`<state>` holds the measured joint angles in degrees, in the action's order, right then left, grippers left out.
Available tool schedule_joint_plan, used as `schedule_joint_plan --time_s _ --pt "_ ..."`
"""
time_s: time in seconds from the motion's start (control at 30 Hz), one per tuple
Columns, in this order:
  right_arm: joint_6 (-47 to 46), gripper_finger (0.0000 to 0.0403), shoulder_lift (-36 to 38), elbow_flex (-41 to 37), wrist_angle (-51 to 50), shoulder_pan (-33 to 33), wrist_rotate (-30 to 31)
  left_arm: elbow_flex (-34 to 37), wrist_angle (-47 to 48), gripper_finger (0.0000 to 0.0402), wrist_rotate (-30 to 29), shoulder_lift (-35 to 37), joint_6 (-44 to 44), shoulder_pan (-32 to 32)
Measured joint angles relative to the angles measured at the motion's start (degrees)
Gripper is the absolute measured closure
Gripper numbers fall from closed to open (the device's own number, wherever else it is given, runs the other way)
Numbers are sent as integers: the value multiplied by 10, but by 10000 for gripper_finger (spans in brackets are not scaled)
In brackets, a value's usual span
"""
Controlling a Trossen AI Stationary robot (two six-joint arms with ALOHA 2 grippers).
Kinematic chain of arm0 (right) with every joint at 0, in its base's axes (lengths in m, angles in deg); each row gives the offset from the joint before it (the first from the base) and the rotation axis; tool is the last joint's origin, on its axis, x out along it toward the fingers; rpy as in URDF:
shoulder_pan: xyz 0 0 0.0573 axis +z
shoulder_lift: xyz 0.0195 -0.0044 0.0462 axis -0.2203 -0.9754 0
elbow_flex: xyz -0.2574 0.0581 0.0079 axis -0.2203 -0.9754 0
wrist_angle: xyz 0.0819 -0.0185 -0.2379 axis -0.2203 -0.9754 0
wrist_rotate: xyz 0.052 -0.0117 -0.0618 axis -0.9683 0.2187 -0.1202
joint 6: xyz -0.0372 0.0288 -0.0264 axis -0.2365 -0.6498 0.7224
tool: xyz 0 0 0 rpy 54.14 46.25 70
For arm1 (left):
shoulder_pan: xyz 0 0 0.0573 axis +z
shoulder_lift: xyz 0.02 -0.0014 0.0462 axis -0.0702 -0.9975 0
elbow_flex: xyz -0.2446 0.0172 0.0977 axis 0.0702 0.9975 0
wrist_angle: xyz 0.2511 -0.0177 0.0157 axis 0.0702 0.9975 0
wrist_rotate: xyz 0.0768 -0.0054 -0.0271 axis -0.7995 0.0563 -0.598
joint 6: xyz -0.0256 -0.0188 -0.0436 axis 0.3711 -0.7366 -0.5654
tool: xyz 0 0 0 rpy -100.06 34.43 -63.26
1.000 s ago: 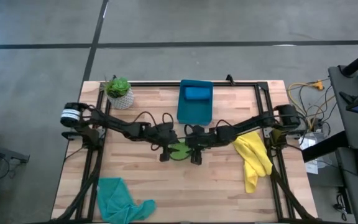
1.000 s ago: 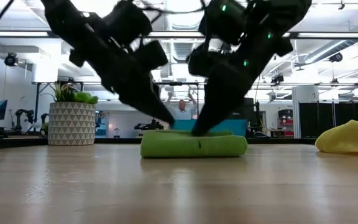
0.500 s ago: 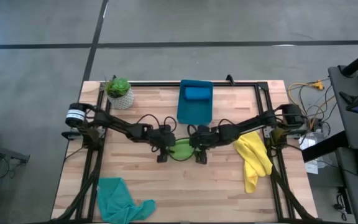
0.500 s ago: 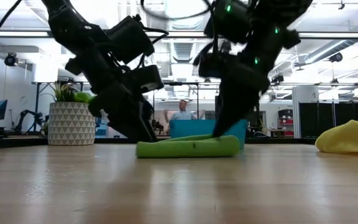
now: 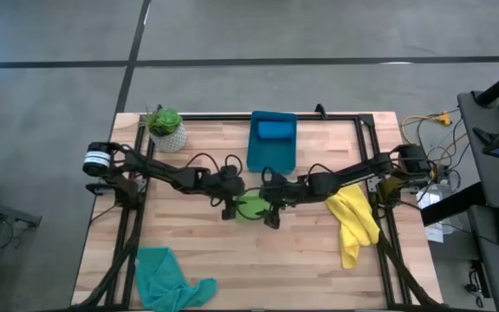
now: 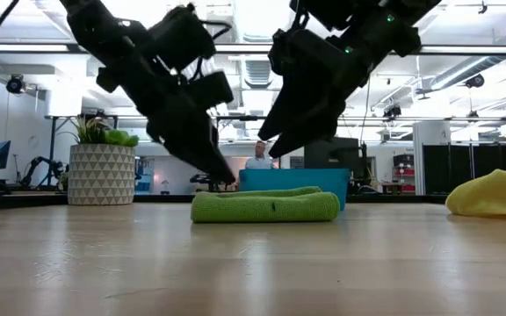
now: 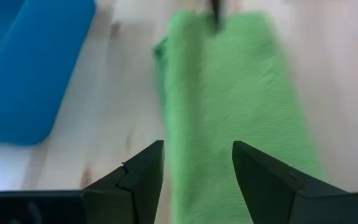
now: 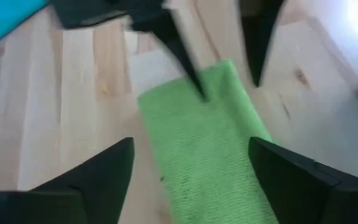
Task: Fold microfiber towels
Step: Put the green microfiber cloth into the blue bin
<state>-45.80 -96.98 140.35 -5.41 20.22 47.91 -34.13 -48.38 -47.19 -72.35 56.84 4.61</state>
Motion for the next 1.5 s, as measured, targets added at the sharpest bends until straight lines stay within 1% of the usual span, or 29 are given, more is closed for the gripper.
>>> schedule_joint_plan --time_s 0.17,0.33,0.6,0.73,0.83,0.93,1.07,1.33,1.4,1.5 --pt "23 44 -4 0 5 13 0 0 -1 224 -7 -19 0 26" --pt "69 37 -21 0 12 28 -1 -2 -3 224 -2 -43 -19 51" --pt "129 37 -57 0 21 31 1 -5 -17 224 36 -82 -61 58" --pt "166 38 -71 0 30 32 27 -5 -17 224 49 -101 -76 58" --pt "186 39 -80 0 31 32 31 -4 -19 224 49 -112 -93 58" --pt "215 40 -91 0 33 37 33 -4 -24 224 56 -113 -120 58" --pt "249 40 -109 0 33 47 60 -3 -32 224 57 -111 -154 58" --pt "220 43 -127 2 38 44 66 -4 -32 224 68 -112 -165 59" --pt "206 55 -127 2 37 40 63 -4 -32 224 73 -112 -165 59" --pt "199 84 -128 3 36 35 60 -4 -33 224 75 -112 -165 59"
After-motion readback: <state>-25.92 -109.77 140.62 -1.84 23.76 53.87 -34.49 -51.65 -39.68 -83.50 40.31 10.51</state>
